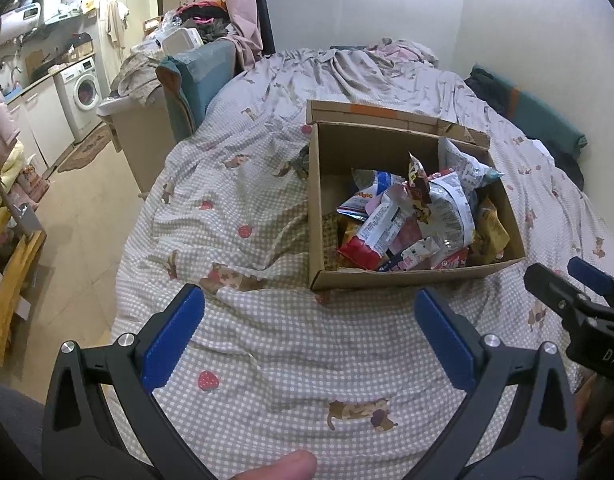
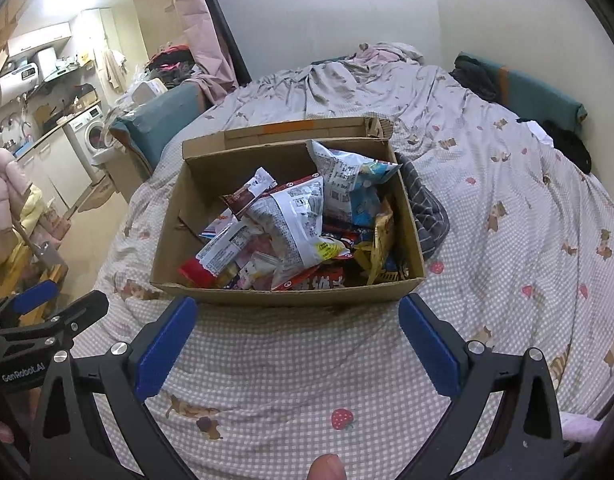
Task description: Organize snacks
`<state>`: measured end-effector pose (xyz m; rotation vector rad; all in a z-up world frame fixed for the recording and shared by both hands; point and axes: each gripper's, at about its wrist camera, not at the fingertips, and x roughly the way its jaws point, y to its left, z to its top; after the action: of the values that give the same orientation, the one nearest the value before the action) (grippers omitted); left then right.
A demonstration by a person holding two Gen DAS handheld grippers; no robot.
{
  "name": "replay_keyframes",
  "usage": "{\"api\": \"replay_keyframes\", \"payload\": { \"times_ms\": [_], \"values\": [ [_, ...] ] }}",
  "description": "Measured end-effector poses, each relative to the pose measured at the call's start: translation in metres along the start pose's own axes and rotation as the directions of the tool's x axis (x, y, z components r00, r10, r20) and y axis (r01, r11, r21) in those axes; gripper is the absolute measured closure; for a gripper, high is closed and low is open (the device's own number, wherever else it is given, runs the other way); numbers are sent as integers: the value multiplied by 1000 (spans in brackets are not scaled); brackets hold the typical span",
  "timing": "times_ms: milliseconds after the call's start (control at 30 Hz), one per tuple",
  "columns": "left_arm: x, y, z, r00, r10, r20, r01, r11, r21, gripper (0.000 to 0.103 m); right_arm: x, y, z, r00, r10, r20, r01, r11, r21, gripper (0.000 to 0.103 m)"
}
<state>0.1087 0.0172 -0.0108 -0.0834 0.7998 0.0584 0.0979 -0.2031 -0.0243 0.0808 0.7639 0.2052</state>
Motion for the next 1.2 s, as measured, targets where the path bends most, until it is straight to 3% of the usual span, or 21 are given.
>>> {"api": "replay_keyframes", "payload": {
  "times_ms": [1200],
  "values": [
    [-2, 3, -1, 1000, 11, 8, -11, 1000, -6, 0, -4, -3, 0, 1000, -8, 5, 8, 1000, 8, 0]
  ]
}}
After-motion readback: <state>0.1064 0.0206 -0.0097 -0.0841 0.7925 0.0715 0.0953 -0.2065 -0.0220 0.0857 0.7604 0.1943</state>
